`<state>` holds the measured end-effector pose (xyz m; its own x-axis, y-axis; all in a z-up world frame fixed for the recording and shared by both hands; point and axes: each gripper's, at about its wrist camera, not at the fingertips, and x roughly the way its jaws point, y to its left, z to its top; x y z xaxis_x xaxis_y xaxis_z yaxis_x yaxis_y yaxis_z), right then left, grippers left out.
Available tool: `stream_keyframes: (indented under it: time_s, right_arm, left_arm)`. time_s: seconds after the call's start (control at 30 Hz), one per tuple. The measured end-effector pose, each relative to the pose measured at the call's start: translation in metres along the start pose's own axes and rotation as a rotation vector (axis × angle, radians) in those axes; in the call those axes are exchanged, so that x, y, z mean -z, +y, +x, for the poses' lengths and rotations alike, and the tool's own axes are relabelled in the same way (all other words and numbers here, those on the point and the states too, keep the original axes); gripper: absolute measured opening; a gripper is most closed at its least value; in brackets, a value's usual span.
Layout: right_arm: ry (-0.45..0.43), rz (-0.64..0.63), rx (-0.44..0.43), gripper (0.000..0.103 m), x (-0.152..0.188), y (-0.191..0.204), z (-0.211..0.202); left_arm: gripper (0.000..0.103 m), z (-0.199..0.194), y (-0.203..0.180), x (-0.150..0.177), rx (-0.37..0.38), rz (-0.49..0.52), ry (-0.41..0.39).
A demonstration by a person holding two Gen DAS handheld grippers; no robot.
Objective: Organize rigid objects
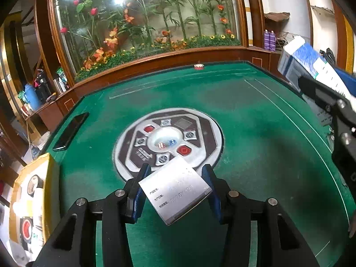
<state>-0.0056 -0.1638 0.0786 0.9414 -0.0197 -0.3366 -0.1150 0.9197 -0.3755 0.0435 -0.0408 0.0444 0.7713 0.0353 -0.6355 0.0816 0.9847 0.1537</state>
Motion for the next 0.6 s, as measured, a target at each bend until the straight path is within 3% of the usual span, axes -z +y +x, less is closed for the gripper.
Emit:
stream_keyframes:
  time_s: [0.23, 0.43, 0.6]
  right_arm:
    - [0.046, 0.063, -0.039, 0.034, 0.003, -0.009, 0.010]
    - [0.108, 0.158, -0.235, 0.034, 0.010, -0.005, 0.023]
    - [0.137, 0.193, -0.404, 0.034, 0.002, 0.017, 0.016]
  left_arm:
    - [0.051, -0.037, 0.022, -0.006, -0.006, -0.046, -0.060]
    - [0.051, -0.088, 0.070, 0.001, -0.004, -0.129, -0.128]
    - [0.051, -0.114, 0.127, 0.023, -0.053, -0.224, -0.142]
